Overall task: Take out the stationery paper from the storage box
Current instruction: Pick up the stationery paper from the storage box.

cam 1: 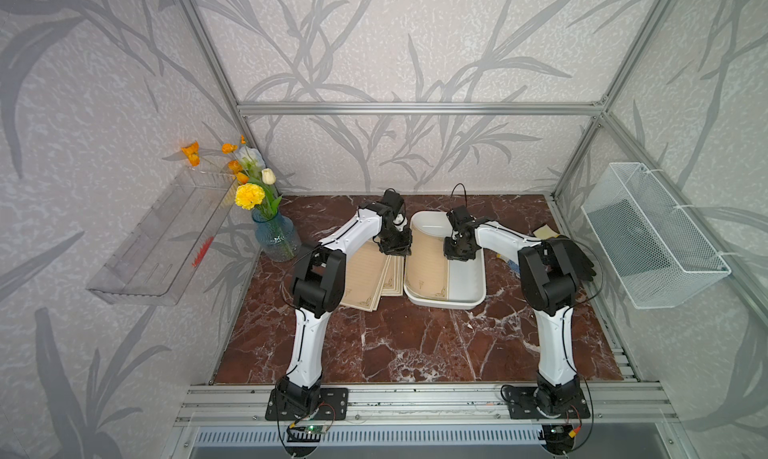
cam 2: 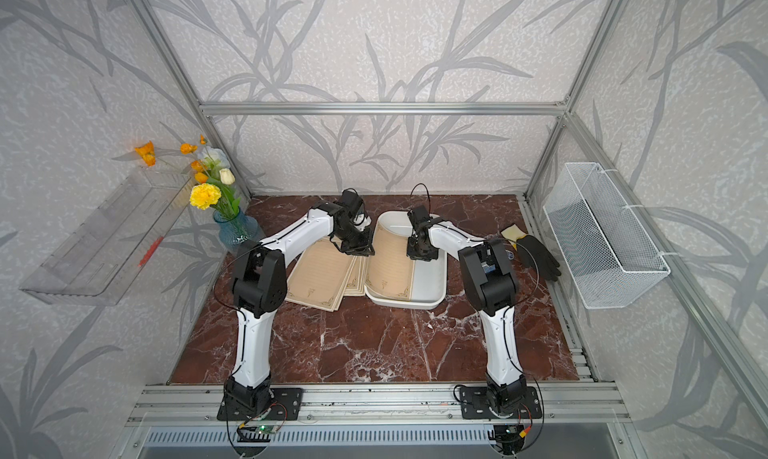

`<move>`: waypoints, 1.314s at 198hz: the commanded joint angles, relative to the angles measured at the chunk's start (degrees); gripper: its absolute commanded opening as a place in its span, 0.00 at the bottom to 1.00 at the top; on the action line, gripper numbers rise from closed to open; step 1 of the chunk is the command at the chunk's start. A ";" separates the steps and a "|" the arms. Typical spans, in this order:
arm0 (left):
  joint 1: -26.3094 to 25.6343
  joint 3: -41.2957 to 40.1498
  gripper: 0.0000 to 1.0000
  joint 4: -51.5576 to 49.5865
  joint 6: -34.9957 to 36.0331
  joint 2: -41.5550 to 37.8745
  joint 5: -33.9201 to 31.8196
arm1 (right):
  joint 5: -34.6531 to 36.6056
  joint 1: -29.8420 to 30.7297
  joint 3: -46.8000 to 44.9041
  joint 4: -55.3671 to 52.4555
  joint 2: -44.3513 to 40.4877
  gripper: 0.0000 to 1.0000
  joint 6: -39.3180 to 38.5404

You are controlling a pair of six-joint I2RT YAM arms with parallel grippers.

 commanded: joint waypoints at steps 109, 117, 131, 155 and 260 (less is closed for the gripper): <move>-0.61 4.19 0.23 -4.43 2.76 -2.03 -2.70 | 3.86 1.73 1.43 -8.12 4.63 0.36 -1.80; -0.60 4.19 0.24 -4.45 2.75 -2.24 -2.91 | 4.22 1.99 2.16 -8.53 5.10 0.36 -1.98; -0.57 4.28 0.23 -4.67 2.84 -2.57 -3.48 | 4.88 2.43 2.66 -8.69 5.61 0.36 -2.08; -0.62 4.52 0.21 -5.39 2.97 -3.00 -4.71 | 5.22 2.66 2.95 -8.77 6.10 0.36 -1.99; -0.67 6.89 0.00 -5.63 3.76 -9.24 -1.50 | 5.26 2.36 0.33 -7.31 0.16 0.50 -3.00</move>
